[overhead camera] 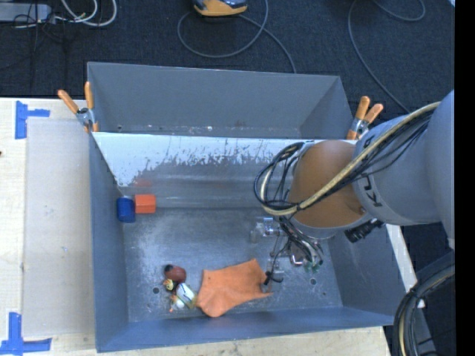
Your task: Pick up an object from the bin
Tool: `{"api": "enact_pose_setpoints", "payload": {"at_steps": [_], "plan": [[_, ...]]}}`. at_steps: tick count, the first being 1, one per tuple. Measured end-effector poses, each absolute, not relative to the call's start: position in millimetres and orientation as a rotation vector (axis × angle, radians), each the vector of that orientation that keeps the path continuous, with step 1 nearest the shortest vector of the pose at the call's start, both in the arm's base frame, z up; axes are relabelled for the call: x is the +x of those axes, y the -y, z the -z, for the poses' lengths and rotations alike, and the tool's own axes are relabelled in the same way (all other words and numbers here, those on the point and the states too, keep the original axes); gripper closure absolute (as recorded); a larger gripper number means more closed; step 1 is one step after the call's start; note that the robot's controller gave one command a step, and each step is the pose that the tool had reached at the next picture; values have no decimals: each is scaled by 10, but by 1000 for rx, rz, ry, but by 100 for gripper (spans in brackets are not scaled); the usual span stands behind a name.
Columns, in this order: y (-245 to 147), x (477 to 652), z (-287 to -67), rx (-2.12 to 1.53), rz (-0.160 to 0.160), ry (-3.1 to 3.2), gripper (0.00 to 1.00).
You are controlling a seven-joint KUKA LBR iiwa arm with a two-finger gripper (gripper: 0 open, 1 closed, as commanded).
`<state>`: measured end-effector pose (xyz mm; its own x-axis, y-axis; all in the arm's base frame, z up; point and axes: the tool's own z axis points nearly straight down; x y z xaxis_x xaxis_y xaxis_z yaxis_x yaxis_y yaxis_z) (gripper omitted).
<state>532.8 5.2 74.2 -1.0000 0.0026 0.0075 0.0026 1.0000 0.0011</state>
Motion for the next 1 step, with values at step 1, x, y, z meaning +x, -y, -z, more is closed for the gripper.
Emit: {"api": "enact_pose_setpoints", "payload": {"at_steps": [1], "plan": [[-362, 5244, -718, 17, -2, 3135, 0]]}}
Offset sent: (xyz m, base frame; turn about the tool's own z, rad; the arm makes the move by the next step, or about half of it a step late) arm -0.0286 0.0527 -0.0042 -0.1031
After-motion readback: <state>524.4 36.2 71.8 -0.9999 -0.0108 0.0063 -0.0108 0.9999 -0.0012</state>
